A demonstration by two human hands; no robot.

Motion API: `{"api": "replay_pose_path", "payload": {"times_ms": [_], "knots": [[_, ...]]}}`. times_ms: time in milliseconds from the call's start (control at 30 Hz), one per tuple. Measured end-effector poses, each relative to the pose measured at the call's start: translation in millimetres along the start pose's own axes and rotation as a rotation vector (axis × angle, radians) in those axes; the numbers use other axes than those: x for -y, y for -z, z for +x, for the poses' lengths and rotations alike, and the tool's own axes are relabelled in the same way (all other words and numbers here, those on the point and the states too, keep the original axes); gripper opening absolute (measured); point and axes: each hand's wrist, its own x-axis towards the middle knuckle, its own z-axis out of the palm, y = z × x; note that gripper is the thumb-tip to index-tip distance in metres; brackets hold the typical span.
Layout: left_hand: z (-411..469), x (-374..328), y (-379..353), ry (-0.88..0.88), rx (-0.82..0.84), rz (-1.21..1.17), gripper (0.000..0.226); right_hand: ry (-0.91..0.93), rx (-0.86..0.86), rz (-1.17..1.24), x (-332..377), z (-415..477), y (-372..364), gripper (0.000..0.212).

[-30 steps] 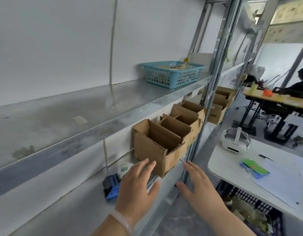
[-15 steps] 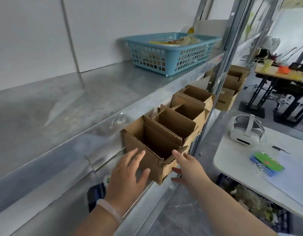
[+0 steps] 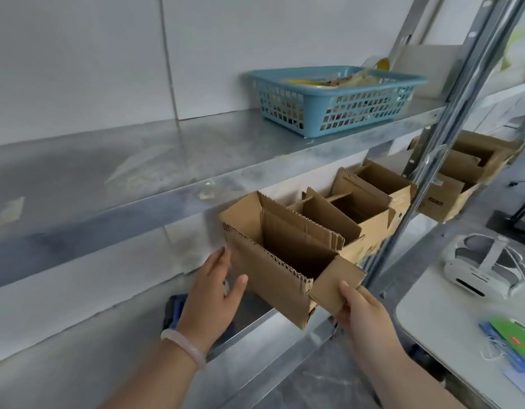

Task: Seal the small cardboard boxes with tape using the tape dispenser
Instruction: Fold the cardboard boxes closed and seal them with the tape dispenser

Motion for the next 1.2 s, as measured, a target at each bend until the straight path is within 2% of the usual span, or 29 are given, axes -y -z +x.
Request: {"api": "replay_pose_path", "payload": {"times_ms": [133, 333, 400, 467, 600, 767, 967, 1033, 1100, 1200], "knots": [[-24, -11, 6, 0.038, -0.173, -0.099, 0.07, 0.066, 0.054, 0.021, 15, -14, 33, 0.009], [-61, -14, 33, 0.061, -0.402, -0.413, 0.064, 0.16, 0.247, -0.064, 36, -21, 47, 0.011], [-82, -12, 45, 0.077, -0.448, -0.506, 0.075, 0.167, 0.352, -0.15, 37, -20, 38, 0.015], [-104, -7, 58, 0.1, -0.522, -0.512, 0.076, 0.164, 0.446, -0.215, 33, -21, 20, 0.019], [-145, 9, 88, 0.135, -0.66, -0.448, 0.052, 0.15, 0.633, -0.345, 18, -34, -31, 0.02], [-186, 47, 125, 0.276, -0.791, -0.359, 0.047, 0.21, 0.72, -0.456, -14, -57, -111, 0.02], [-212, 96, 154, 0.354, -0.758, -0.285, 0.048, 0.301, 0.854, -0.724, -51, -80, -196, 0.036], [-220, 116, 157, 0.377, -0.711, -0.266, 0.05, 0.342, 0.852, -0.792, -63, -81, -213, 0.031], [-226, 133, 160, 0.388, -0.671, -0.253, 0.062, 0.385, 0.841, -0.769, -70, -83, -223, 0.022], [-230, 149, 165, 0.375, -0.627, -0.252, 0.061, 0.594, 0.824, -0.73, -68, -86, -231, 0.045]]}}
